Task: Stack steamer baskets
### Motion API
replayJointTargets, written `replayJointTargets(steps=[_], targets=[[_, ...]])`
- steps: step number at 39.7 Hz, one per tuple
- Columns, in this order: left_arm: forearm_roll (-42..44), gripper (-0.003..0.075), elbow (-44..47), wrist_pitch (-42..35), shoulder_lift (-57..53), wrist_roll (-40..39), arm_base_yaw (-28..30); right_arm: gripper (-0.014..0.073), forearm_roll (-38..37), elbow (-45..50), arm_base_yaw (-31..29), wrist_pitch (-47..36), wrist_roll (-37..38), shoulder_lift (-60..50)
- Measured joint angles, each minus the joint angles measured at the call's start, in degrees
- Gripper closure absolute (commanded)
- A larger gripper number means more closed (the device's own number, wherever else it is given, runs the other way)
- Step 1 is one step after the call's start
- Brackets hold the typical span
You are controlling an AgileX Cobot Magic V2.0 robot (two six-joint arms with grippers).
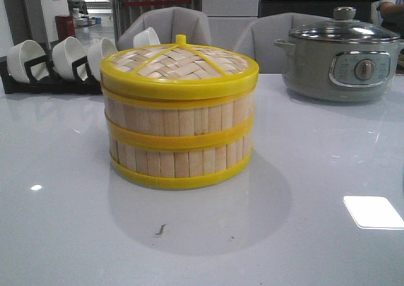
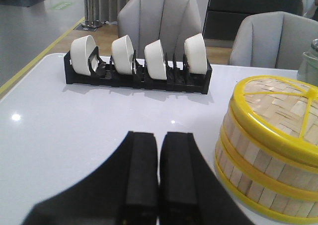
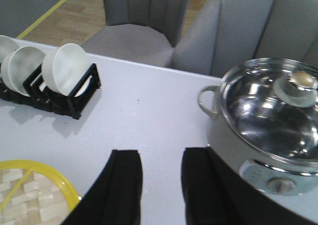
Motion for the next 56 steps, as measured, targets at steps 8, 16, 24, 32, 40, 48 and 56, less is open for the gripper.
replayJointTargets(steps=[8,16,24,32,40,48,56], targets=[[0.0,0.0625,0.0,0.0,0.0,0.0,0.0,0.0274,0.0,20.5,-5.4,-8.8,0.0,-14.4],[0.0,0.0625,0.0,0.0,0.0,0.0,0.0,0.0274,0.0,39.9,-7.7,-18.4,0.0,-28.4],[0.0,0.0625,0.0,0.0,0.0,0.0,0.0,0.0274,0.0,57.4,-7.7,-28.2,0.0,-42.7],[0.0,0.0625,0.0,0.0,0.0,0.0,0.0,0.0274,0.0,71.6,-8.3,-32.7,0.0,-56.2],[0.0,0.0625,0.0,0.0,0.0,0.0,0.0,0.0274,0.0,82.2,-11.4,-32.8,0.0,-68.5],[0.0,0.0625,0.0,0.0,0.0,0.0,0.0,0.0274,0.0,89.5,-13.2,-32.9,0.0,-76.5],[0.0,0.0625,0.0,0.0,0.0,0.0,0.0,0.0558,0.0,91.5,-13.3,-35.5,0.0,-81.5]])
